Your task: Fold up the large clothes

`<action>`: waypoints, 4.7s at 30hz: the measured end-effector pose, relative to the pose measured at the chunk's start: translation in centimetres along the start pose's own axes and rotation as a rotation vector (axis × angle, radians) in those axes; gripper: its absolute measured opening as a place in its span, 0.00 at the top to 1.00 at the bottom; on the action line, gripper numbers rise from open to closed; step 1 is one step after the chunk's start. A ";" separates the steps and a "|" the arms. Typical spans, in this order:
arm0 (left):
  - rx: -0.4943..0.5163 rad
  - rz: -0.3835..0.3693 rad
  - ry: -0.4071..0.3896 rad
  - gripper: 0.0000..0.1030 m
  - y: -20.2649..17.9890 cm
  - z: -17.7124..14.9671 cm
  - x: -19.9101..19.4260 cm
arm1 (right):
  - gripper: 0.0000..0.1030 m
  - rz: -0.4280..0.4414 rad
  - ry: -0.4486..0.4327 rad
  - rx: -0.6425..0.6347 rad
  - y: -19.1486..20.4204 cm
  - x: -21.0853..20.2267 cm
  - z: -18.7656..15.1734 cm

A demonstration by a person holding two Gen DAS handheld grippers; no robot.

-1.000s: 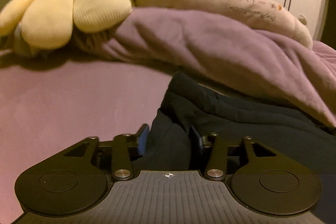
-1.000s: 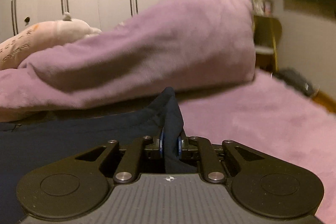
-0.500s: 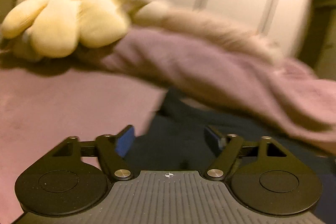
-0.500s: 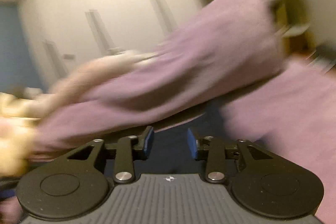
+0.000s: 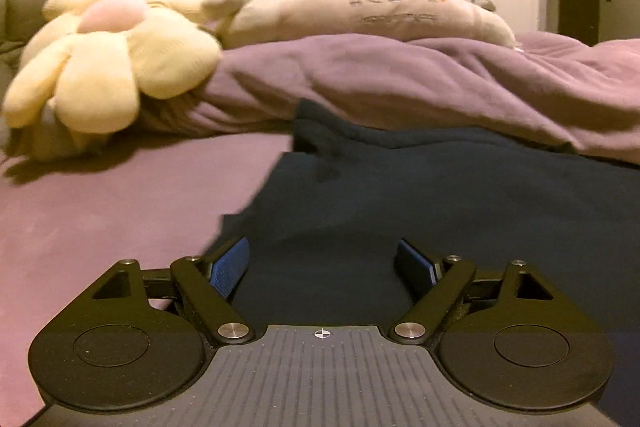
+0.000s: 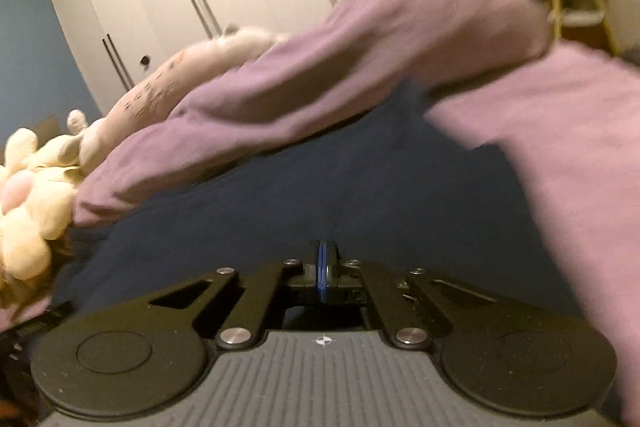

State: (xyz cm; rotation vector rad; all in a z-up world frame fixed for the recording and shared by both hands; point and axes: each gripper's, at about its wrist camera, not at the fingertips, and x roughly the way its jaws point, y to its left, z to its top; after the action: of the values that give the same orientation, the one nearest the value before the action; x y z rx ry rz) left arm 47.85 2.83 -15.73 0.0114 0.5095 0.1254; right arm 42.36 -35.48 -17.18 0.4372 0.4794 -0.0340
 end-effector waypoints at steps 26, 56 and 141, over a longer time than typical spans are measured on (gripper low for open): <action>-0.708 -0.326 0.387 0.05 15.4 -4.9 -8.0 | 0.27 0.027 0.172 0.722 -9.5 -12.8 -4.8; -0.733 -0.489 0.381 0.80 15.0 -0.9 -9.6 | 0.78 0.006 0.125 0.642 -7.7 -14.1 -0.8; -0.560 -0.366 0.399 0.11 16.1 -16.1 -30.2 | 0.77 -0.266 0.087 -0.084 2.4 -34.7 -9.7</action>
State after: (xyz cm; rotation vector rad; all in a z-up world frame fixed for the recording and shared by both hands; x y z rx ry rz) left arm 11.98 14.74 -14.39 -0.6628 0.8511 -0.0947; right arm 7.60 -31.65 -8.20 0.2917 0.6203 -0.2512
